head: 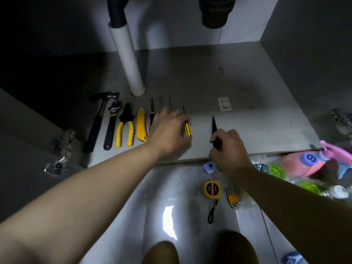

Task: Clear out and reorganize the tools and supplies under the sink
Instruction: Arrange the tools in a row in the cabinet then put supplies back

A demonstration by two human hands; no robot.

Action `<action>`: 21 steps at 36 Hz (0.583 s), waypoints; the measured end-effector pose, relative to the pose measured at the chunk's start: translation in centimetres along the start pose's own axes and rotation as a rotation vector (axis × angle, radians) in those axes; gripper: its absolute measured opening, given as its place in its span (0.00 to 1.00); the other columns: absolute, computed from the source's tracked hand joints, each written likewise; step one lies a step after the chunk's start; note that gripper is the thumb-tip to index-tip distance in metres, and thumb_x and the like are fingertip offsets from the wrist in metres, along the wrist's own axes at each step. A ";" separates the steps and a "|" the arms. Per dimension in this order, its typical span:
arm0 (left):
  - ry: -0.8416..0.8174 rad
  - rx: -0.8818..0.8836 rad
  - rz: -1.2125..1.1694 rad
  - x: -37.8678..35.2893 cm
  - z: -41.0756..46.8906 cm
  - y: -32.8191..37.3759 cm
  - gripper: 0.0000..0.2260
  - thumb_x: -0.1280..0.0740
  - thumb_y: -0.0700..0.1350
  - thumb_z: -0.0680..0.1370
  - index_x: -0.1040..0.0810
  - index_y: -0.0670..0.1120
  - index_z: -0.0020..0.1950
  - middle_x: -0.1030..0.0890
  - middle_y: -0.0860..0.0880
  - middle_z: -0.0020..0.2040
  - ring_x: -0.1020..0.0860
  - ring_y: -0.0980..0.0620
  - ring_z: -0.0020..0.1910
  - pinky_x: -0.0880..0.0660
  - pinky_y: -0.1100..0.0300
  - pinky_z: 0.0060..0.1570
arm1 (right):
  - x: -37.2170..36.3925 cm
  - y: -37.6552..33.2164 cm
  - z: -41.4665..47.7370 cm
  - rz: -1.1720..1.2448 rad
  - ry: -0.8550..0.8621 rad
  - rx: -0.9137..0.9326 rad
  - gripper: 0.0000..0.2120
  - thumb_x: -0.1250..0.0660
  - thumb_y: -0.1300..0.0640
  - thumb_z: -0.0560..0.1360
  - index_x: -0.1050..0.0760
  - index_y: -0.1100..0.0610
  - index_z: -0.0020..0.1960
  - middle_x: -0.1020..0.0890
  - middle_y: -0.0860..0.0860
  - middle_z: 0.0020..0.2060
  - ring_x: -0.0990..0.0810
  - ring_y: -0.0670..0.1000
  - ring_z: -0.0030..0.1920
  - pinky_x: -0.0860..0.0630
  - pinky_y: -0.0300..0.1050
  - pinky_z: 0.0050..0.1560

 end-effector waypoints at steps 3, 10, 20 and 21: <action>-0.053 -0.031 0.062 -0.6 2.5 -0.1 0.24 0.28 0.57 0.69 0.20 0.56 0.64 0.21 0.53 0.61 0.32 0.43 0.64 0.35 0.51 0.59 | -0.6 0.6 0.9 -0.012 0.012 -0.023 0.14 0.32 0.66 0.73 0.27 0.49 0.52 0.33 0.50 0.52 0.25 0.50 0.38 0.22 0.40 0.29; -0.157 -0.001 0.184 -1.7 4.5 -1.5 0.27 0.26 0.61 0.69 0.21 0.57 0.67 0.22 0.52 0.65 0.34 0.40 0.69 0.35 0.47 0.66 | -1.4 0.2 1.4 -0.084 0.074 0.010 0.14 0.35 0.67 0.75 0.24 0.55 0.57 0.31 0.54 0.55 0.27 0.53 0.51 0.23 0.45 0.46; -0.028 0.087 0.192 -1.4 2.5 -1.1 0.24 0.29 0.57 0.69 0.21 0.56 0.65 0.23 0.50 0.64 0.33 0.41 0.67 0.34 0.49 0.63 | -1.9 0.9 0.8 -0.058 0.110 0.062 0.16 0.36 0.66 0.76 0.22 0.55 0.62 0.30 0.55 0.56 0.29 0.55 0.56 0.24 0.50 0.53; 0.015 0.095 0.206 -1.3 1.6 -0.7 0.23 0.30 0.57 0.70 0.21 0.54 0.64 0.24 0.49 0.63 0.32 0.42 0.66 0.33 0.49 0.61 | -1.9 1.0 0.7 -0.060 0.108 0.064 0.16 0.36 0.66 0.76 0.22 0.55 0.62 0.30 0.55 0.56 0.29 0.54 0.56 0.24 0.50 0.53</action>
Point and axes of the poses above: each hand's wrist, its own z-axis towards the middle knuckle, its own x-axis out of the back of the hand, y = z × x, the point moved 4 cm from there along z, towards the middle knuckle
